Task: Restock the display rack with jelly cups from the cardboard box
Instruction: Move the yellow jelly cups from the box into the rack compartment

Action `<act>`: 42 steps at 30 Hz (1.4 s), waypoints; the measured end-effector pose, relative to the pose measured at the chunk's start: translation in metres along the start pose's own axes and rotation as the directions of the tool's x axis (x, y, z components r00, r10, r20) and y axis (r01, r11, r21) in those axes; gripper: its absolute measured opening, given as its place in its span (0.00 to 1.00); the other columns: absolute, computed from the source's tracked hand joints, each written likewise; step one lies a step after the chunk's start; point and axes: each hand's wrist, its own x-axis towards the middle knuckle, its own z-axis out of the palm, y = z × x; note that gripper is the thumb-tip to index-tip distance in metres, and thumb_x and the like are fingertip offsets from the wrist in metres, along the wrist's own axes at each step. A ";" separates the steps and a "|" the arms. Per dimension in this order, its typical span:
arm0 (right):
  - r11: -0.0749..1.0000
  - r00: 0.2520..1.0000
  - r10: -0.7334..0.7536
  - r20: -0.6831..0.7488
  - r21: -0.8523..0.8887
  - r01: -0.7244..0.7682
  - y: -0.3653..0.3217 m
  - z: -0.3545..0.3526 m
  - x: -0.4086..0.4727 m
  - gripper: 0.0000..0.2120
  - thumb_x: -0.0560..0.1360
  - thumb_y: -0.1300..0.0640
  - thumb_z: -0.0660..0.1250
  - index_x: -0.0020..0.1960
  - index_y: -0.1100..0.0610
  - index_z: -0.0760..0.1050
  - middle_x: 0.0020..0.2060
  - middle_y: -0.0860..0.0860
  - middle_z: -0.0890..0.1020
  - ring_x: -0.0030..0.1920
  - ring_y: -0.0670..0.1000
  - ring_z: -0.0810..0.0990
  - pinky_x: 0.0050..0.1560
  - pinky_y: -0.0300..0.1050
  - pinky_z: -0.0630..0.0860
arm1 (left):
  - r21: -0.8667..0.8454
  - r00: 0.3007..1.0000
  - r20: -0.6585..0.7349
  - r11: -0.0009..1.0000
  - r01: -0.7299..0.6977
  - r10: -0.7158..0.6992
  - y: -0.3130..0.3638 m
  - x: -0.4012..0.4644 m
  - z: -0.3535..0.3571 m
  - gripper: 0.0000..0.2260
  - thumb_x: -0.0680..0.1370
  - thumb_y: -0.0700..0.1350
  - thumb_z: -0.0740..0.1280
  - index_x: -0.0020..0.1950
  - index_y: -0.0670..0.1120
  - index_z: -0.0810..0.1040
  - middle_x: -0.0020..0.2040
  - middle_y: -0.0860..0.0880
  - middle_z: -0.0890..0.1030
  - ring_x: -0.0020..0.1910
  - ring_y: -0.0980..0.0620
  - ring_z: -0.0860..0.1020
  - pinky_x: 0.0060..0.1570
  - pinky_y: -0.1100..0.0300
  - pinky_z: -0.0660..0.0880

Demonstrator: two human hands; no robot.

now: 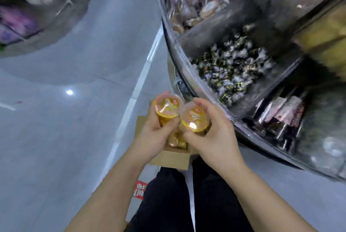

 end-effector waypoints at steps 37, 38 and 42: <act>0.976 0.831 0.021 -0.556 -0.169 -0.138 0.005 -0.327 0.133 0.23 0.69 0.57 0.69 0.63 0.54 0.68 0.55 0.54 0.78 0.57 0.57 0.75 0.49 0.43 0.71 | 0.723 0.983 0.078 0.670 -0.169 0.163 0.190 0.209 0.318 0.18 0.72 0.46 0.70 0.60 0.45 0.74 0.57 0.43 0.80 0.57 0.43 0.76 0.50 0.59 0.70; 0.981 0.811 0.049 -0.583 -0.123 -0.147 0.006 -0.326 0.133 0.25 0.69 0.56 0.70 0.63 0.56 0.67 0.53 0.54 0.78 0.54 0.57 0.77 0.47 0.42 0.71 | 0.736 0.987 0.079 0.660 -0.154 0.142 0.188 0.210 0.317 0.18 0.73 0.46 0.68 0.61 0.45 0.73 0.58 0.43 0.79 0.58 0.43 0.76 0.52 0.57 0.71; 0.968 0.792 0.249 -0.557 0.173 -0.182 0.014 -0.328 0.131 0.26 0.65 0.55 0.75 0.58 0.62 0.68 0.49 0.53 0.80 0.49 0.55 0.80 0.45 0.44 0.76 | 0.734 0.993 0.067 0.669 -0.118 0.102 0.186 0.211 0.317 0.16 0.74 0.46 0.68 0.61 0.44 0.74 0.58 0.43 0.79 0.58 0.44 0.76 0.56 0.55 0.73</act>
